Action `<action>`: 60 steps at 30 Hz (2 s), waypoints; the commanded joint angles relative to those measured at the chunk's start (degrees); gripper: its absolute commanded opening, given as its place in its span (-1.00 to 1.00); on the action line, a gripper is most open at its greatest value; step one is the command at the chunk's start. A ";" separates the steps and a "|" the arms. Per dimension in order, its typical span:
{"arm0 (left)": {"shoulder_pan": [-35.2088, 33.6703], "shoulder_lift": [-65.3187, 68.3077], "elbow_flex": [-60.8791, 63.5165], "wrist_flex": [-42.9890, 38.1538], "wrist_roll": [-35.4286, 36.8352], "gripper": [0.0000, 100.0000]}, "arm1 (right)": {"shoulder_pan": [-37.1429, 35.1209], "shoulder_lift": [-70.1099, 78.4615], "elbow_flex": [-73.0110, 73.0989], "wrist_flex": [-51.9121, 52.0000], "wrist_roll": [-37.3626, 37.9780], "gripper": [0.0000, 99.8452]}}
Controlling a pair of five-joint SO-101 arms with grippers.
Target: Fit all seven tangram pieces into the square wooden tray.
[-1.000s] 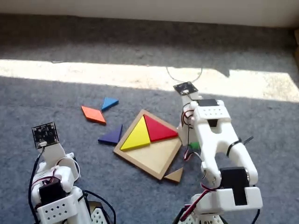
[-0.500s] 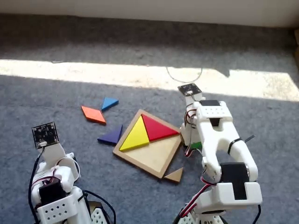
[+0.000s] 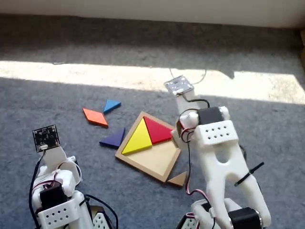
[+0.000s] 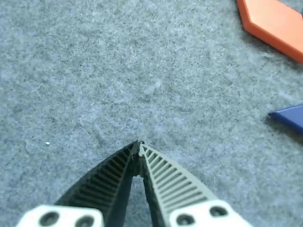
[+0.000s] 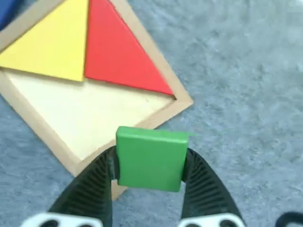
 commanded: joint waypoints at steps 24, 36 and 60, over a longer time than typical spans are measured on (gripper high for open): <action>-0.92 -1.45 0.57 -0.88 0.00 -0.99 | -18.51 21.05 -1.01 -11.56 -14.95 -0.67; -0.92 -1.45 0.57 -0.88 0.00 -0.99 | -18.51 20.62 -1.10 -11.47 -16.79 -0.60; -0.92 -1.45 0.57 -0.88 0.00 -0.99 | -14.11 13.41 2.07 -9.63 -3.52 -0.93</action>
